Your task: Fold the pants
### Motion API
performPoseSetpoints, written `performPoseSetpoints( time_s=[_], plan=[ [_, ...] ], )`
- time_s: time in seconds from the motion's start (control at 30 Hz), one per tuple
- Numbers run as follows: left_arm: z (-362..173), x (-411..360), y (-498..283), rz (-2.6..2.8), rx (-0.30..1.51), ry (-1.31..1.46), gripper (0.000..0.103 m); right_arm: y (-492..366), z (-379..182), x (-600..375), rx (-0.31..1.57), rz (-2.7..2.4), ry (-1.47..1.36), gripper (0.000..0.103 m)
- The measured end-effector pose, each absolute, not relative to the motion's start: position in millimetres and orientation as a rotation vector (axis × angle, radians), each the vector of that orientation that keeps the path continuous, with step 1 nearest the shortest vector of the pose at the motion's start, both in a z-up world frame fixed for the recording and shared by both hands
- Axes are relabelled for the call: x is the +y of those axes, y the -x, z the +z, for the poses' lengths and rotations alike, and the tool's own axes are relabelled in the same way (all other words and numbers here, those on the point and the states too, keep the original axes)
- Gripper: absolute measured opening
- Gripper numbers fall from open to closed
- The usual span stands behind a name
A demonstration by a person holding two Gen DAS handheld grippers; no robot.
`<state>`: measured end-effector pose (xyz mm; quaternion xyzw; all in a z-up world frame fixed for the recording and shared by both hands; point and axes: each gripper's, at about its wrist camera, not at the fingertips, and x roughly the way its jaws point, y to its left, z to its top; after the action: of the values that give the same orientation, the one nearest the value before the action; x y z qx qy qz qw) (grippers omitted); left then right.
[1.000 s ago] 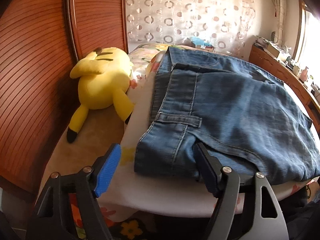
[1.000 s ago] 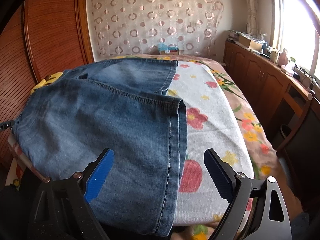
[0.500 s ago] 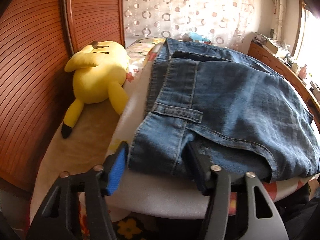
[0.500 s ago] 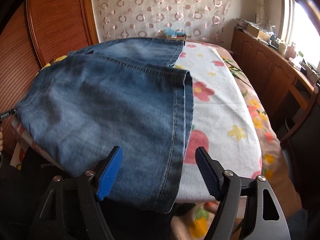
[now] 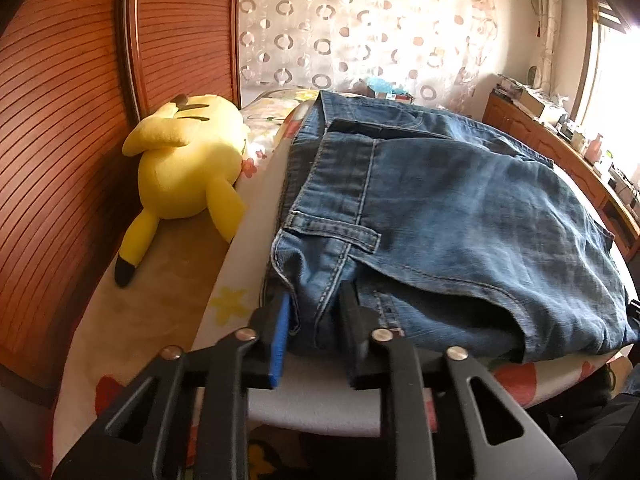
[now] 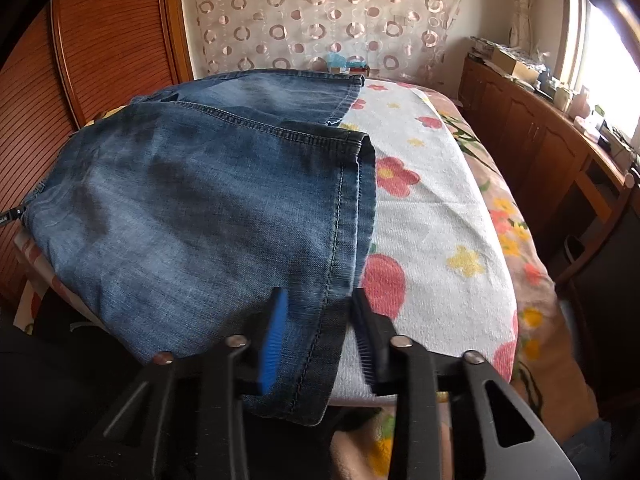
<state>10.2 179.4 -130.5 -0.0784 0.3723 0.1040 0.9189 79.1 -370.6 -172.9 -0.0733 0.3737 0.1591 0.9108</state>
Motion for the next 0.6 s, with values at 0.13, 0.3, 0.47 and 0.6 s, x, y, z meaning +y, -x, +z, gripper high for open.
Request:
performPoseSetpoints(
  time_s=[0.13, 0.3, 0.47, 0.6],
  plan=[
    [-117, 174, -2, 0.213, 0.72, 0.151, 0.015, -81, -172, -372, 0.763, 0.363, 0.138, 0.009],
    [-91, 171, 6, 0.211, 0.659, 0.142, 0.013, -88, -147, -377, 0.696, 0.387, 0.105, 0.005],
    [-54, 166, 12, 0.202, 0.573, 0.116, 0.012, -84, -106, -384, 0.574, 0.402, 0.083, 0.005],
    [-35, 164, 5, 0.19, 0.534, 0.095, 0.012, -86, -83, -381, 0.5, 0.42, 0.1, 0.005]
  ],
)
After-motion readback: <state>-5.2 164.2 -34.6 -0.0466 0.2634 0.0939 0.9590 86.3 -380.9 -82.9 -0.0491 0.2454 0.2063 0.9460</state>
